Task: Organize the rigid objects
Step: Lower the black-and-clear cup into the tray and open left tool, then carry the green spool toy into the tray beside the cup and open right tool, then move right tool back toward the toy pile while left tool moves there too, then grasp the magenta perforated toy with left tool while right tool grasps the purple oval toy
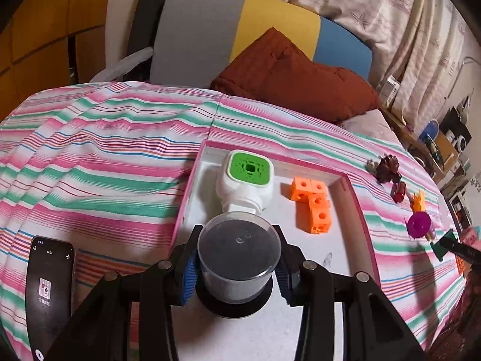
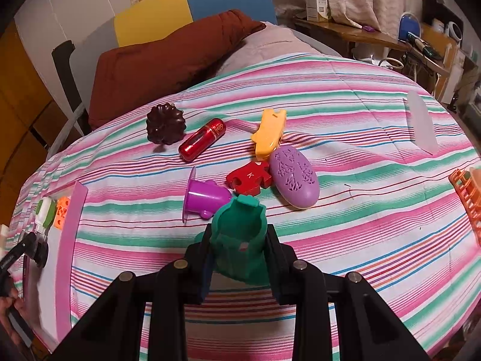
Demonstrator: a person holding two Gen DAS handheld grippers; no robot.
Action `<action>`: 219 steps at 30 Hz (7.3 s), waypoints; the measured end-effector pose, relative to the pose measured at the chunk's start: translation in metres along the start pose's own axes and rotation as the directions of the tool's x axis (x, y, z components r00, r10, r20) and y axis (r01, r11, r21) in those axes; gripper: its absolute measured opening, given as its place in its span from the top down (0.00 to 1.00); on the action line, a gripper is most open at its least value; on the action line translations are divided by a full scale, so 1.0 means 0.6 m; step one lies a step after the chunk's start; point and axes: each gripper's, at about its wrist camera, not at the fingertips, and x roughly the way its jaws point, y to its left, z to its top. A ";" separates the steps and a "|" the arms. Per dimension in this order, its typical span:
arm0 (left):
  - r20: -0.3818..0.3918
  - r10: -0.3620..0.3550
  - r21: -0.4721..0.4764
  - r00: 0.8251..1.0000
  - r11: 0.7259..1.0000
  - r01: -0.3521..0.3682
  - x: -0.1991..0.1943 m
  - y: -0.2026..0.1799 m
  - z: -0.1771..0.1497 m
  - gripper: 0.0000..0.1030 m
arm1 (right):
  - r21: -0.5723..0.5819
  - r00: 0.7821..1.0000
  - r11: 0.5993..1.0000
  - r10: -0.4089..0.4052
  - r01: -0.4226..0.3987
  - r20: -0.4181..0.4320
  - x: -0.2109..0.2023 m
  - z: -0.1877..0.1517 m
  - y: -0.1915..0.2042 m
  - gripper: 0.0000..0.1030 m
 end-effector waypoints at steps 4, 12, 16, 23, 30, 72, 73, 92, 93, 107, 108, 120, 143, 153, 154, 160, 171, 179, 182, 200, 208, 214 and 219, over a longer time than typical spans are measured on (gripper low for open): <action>-0.009 0.009 0.006 1.000 1.000 -0.009 0.001 -0.002 -0.001 0.58 | 0.000 1.000 1.000 0.000 0.000 0.000 0.000 0.000 -0.001 0.70; -0.047 0.022 -0.029 0.999 0.999 -0.023 -0.002 -0.002 -0.024 0.56 | 0.008 1.000 1.000 0.004 -0.004 0.004 -0.002 -0.001 -0.003 0.70; -0.042 0.008 -0.058 0.999 0.998 -0.010 -0.022 0.002 -0.039 0.56 | 0.011 1.000 1.000 0.014 -0.014 0.010 -0.005 -0.001 -0.002 0.70; -0.011 0.000 -0.046 1.000 0.999 0.000 -0.046 0.001 -0.066 0.56 | -0.017 0.999 0.999 0.031 -0.030 0.033 -0.012 -0.001 0.012 0.70; 0.019 0.016 -0.007 1.000 1.000 -0.016 -0.034 -0.001 -0.046 0.56 | -0.002 0.999 1.000 0.023 -0.023 0.025 -0.008 -0.002 0.006 0.70; 0.134 -0.053 0.054 0.990 0.997 0.046 -0.168 -0.018 -0.142 0.53 | -0.255 0.932 0.904 0.362 -0.343 0.031 -0.067 -0.032 0.317 0.70; 0.135 -0.054 0.052 0.989 0.998 0.048 -0.171 -0.015 -0.145 0.53 | -0.273 0.930 0.897 0.367 -0.349 0.018 -0.065 -0.037 0.337 0.70; 0.159 -0.022 0.067 0.987 0.998 0.012 -0.197 0.003 -0.164 0.54 | -0.295 0.976 0.931 0.197 -0.217 -0.096 0.072 -0.079 0.532 0.70; 0.161 -0.020 0.066 0.987 0.998 0.010 -0.198 0.004 -0.164 0.54 | -0.279 0.979 0.939 0.184 -0.203 -0.091 0.077 -0.076 0.533 0.70; 0.161 0.016 0.014 0.987 1.000 -0.019 -0.204 0.042 -0.160 0.54 | -0.118 0.988 0.981 0.151 -0.155 -0.046 0.123 -0.053 0.547 0.68; 0.163 0.017 0.010 0.987 1.000 -0.019 -0.205 0.044 -0.159 0.54 | -0.113 0.985 0.979 0.165 -0.170 -0.049 0.123 -0.053 0.545 0.68; 0.162 0.020 -0.004 0.987 1.000 -0.020 -0.203 0.040 -0.164 0.53 | -0.130 0.943 0.934 0.331 -0.334 -0.046 0.056 -0.073 0.484 0.57; 0.134 -0.018 0.091 0.991 0.996 0.005 -0.200 -0.026 -0.177 0.53 | -0.227 0.966 0.942 0.259 -0.247 0.022 -0.031 -0.081 0.348 0.57; 0.105 -0.084 0.195 0.991 0.979 0.063 -0.191 -0.108 -0.168 0.53 | -0.171 0.995 0.981 0.093 -0.088 0.025 -0.027 -0.051 0.186 0.57; 0.100 -0.091 0.200 0.991 0.977 0.070 -0.189 -0.114 -0.167 0.53 | -0.173 0.997 0.983 0.072 -0.066 0.028 -0.028 -0.045 0.169 0.57; 0.059 -0.141 0.254 0.988 0.960 0.122 -0.178 -0.171 -0.168 0.53 | -0.143 0.997 0.988 -0.046 0.053 0.056 -0.035 -0.016 0.070 0.57; -0.002 -0.178 0.325 0.984 0.930 0.169 -0.162 -0.237 -0.183 0.53 | 0.007 0.984 0.985 -0.172 0.172 0.051 -0.020 0.026 -0.071 0.57; -0.029 -0.177 0.359 0.984 0.917 0.176 -0.157 -0.263 -0.193 0.53 | 0.045 0.988 0.988 -0.152 0.150 0.036 0.038 0.088 -0.095 0.53; -0.030 -0.176 0.374 0.984 0.911 0.174 -0.157 -0.270 -0.193 0.53 | 0.036 0.990 0.990 -0.140 0.139 0.021 0.066 0.097 -0.092 0.51; -0.062 -0.218 0.420 0.974 0.880 0.223 -0.115 -0.361 -0.177 0.53 | 0.034 0.993 0.997 -0.072 0.076 -0.094 0.097 0.089 -0.091 0.59; -0.083 -0.215 0.446 0.973 0.865 0.229 -0.041 -0.456 -0.123 0.53 | 0.084 0.977 0.988 -0.112 0.129 -0.181 0.100 0.081 -0.115 0.59; -0.129 -0.190 0.444 0.973 0.866 0.228 0.043 -0.540 -0.068 0.53 | 0.099 0.976 0.988 -0.101 0.121 -0.193 0.104 0.082 -0.119 0.59; -0.156 -0.201 0.431 0.967 0.867 0.250 0.101 -0.586 -0.039 0.54 | 0.147 0.979 0.985 -0.058 0.087 -0.194 0.104 0.086 -0.133 0.59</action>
